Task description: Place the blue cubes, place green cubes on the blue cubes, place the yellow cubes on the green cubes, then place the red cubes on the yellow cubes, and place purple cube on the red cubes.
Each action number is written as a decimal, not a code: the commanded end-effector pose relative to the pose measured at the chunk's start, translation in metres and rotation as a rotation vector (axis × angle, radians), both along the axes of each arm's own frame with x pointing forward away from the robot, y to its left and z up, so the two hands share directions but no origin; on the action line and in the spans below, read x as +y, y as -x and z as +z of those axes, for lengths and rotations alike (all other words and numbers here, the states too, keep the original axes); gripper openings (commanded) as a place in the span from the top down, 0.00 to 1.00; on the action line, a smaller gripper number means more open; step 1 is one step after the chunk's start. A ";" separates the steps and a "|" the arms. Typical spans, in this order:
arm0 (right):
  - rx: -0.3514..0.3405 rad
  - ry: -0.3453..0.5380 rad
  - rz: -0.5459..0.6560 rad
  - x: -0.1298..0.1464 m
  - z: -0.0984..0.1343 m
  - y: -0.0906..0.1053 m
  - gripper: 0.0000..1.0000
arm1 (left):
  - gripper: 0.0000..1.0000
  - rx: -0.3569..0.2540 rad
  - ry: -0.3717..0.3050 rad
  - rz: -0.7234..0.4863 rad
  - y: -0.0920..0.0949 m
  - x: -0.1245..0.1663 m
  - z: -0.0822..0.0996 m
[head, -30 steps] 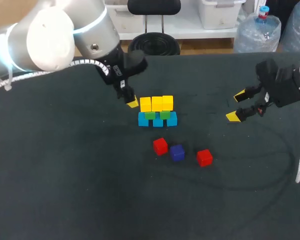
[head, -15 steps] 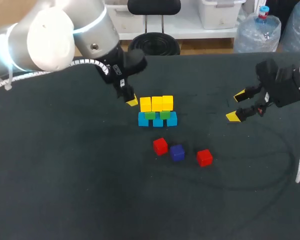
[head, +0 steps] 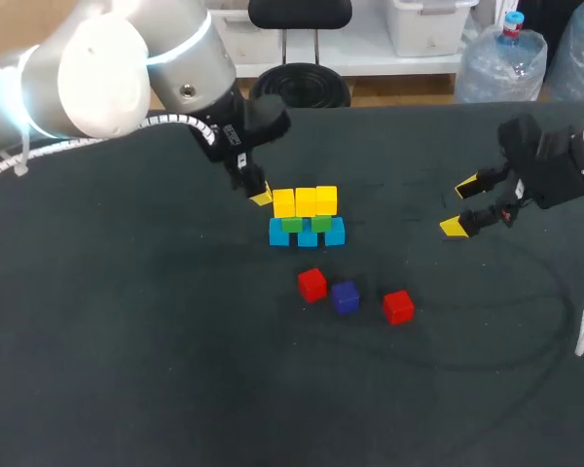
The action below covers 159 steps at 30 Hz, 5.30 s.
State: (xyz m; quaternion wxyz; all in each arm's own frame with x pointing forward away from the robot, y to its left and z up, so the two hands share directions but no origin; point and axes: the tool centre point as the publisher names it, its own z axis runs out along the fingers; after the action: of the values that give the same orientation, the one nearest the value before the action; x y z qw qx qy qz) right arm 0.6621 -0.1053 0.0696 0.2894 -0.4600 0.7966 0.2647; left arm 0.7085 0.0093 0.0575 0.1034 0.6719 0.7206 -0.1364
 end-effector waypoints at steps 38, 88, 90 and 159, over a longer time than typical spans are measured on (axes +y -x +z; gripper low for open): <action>-0.001 -0.003 0.001 0.000 -0.001 -0.001 0.00 | 0.00 -0.181 0.022 0.076 0.087 0.040 0.099; 0.002 0.110 0.250 0.014 -0.017 0.024 0.00 | 0.00 -0.275 0.076 0.115 0.148 0.065 0.141; -0.004 0.146 0.318 0.016 -0.021 0.034 0.00 | 0.00 -0.275 0.076 0.115 0.148 0.065 0.141; -0.053 0.350 0.761 0.069 -0.077 0.093 0.65 | 0.00 -0.275 0.076 0.115 0.148 0.065 0.141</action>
State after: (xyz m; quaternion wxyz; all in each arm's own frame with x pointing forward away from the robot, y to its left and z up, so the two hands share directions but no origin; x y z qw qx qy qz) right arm 0.5672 -0.0379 -0.0068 0.1104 -0.7701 0.5953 0.2007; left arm 0.5599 0.0737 0.1984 0.2338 0.6372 0.7316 -0.0637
